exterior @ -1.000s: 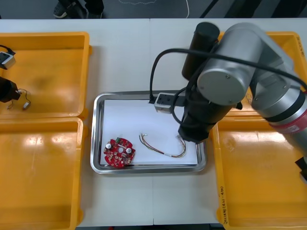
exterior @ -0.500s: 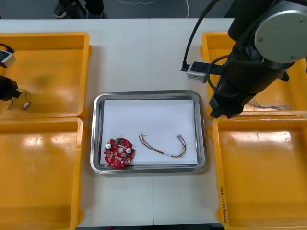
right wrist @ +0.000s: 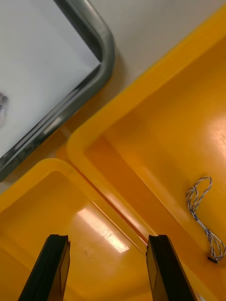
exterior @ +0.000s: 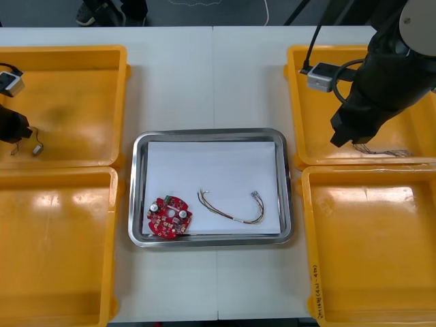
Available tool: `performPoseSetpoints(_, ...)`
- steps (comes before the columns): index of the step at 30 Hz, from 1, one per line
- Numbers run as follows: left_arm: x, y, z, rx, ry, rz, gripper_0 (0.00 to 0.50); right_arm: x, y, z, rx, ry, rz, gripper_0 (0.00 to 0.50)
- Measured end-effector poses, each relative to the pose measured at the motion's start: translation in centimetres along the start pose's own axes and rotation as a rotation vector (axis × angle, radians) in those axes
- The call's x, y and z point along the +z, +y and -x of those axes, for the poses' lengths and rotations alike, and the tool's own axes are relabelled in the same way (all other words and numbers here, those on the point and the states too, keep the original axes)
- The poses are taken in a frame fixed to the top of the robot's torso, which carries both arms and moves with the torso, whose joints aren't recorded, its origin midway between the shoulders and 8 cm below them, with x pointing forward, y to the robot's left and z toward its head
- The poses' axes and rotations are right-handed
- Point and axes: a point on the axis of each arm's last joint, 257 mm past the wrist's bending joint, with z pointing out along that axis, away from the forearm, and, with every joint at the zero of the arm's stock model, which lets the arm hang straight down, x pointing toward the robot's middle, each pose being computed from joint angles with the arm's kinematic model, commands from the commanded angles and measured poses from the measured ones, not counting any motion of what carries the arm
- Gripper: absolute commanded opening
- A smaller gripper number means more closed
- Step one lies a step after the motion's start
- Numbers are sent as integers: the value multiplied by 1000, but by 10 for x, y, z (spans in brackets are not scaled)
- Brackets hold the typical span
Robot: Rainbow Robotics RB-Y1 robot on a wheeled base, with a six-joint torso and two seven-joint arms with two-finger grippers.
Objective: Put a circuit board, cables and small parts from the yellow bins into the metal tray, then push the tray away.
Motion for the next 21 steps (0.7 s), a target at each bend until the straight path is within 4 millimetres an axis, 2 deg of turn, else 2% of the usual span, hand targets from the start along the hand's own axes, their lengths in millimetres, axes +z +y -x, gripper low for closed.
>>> performPoseSetpoints(10, 8, -7, -3, -9, 4, -11, 500, 8, -47, -24, 201, 51, -56, 477)
performPoseSetpoints(17, 16, -9, -2, -20, -8, -8, 500, 16, -66, -41, 280, 92, -82, 476)
performPoseSetpoints(21, 17, -8, -3, -23, -10, -6, 500, 25, -77, -41, 323, 72, -78, 477)
